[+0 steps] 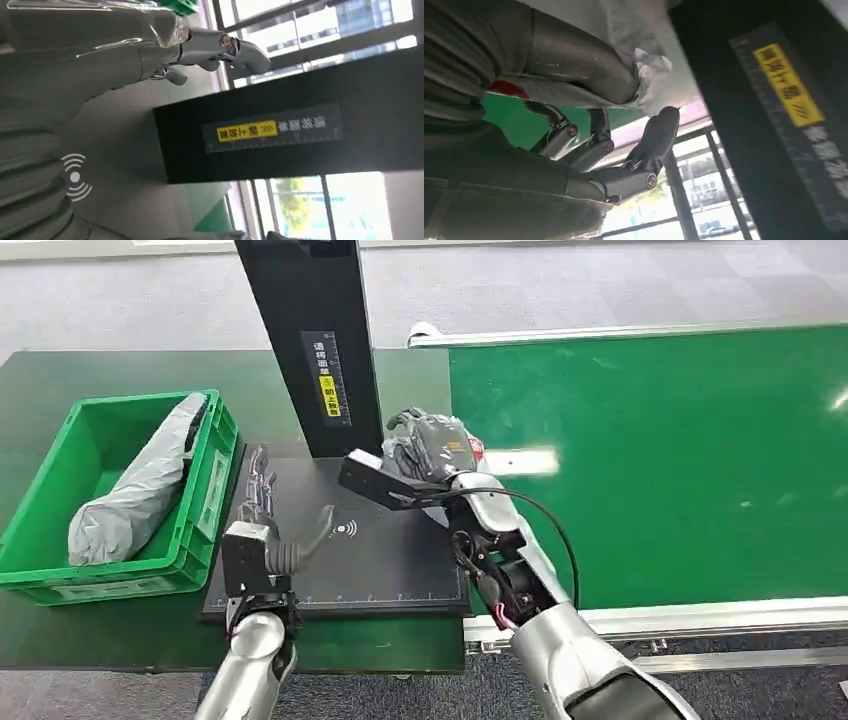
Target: Moved the parcel from conveyor to table for the left to box.
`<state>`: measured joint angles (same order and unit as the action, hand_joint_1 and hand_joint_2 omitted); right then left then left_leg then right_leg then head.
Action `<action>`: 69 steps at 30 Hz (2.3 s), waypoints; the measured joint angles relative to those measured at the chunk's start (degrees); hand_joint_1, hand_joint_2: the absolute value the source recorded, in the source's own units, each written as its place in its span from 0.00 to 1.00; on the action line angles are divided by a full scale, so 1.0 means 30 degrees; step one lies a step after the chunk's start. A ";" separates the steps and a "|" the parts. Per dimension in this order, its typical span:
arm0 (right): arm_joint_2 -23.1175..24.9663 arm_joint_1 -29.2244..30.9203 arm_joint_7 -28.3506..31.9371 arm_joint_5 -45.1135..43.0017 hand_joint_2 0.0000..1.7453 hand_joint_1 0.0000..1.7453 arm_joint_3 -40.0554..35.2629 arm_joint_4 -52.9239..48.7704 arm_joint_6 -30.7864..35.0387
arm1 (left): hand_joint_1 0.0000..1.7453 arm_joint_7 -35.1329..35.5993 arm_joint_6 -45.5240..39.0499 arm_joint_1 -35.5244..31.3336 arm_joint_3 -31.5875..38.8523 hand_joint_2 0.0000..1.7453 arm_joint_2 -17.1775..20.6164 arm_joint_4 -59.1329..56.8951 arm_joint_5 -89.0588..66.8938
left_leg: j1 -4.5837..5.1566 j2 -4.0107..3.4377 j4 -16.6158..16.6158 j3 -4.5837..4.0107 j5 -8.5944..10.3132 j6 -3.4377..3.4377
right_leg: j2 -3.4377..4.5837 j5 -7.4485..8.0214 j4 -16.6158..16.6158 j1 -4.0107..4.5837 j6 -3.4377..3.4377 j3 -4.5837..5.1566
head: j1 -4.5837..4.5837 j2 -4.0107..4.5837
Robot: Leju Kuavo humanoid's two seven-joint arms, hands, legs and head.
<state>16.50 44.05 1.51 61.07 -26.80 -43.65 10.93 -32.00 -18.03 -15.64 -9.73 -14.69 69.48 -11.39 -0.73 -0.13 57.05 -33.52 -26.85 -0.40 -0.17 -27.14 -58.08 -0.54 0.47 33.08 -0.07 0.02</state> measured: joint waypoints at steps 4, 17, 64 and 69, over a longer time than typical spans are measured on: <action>0.0240 0.0116 0.0014 -0.0247 1.00 1.00 -0.0066 0.0233 0.0007 | 0.00 0.0015 -0.0167 -0.0183 0.0088 1.00 -0.0022 -0.0437 0.0109 | 0.0000 -0.0001 0.0000 0.0000 0.0000 0.0000 | 0.0000 0.0000 0.0000 0.0000 0.0000 -0.0002 | 0.0000 0.0000; 0.0459 0.0314 0.0489 -0.1819 1.00 1.00 -0.0248 0.0597 -0.0385 | 0.00 -0.0138 -0.1834 -0.0358 0.0918 1.00 -0.0073 -0.1107 0.1172 | 0.0000 0.0001 0.0000 0.0000 0.0000 0.0000 | -0.0001 0.0001 -0.0001 0.0000 0.0000 -0.0002 | 0.0000 -0.0007; -0.4117 -0.7074 0.3351 -0.7934 1.00 0.00 0.2915 -1.1687 0.0678 | 0.00 0.0248 0.1160 0.0536 -0.0095 1.00 0.0270 0.0656 -0.0379 | 0.0002 0.0004 0.0008 0.0005 -0.0020 0.0006 | 0.0001 -0.0003 0.0018 -0.0004 0.0004 0.0002 | 0.0000 0.0000; -0.4547 -1.0035 0.4402 -0.8706 1.00 0.00 0.4227 -1.2817 0.2639 | 0.00 0.0634 0.3696 0.1458 -0.1765 1.00 0.0394 0.1947 -0.3091 | 0.0005 0.0064 0.0010 -0.0007 -0.0052 0.0025 | -0.0048 -0.0050 0.0036 -0.0011 0.0045 -0.0031 | 0.0000 0.0000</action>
<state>2.86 13.95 14.71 34.95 -14.11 -82.10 18.84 -30.10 -6.95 -11.27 -15.02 -13.51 75.32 -20.66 -0.71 0.06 57.08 -33.54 -27.00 -0.33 -0.32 -27.29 -57.97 -0.57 0.61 32.98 -0.07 0.02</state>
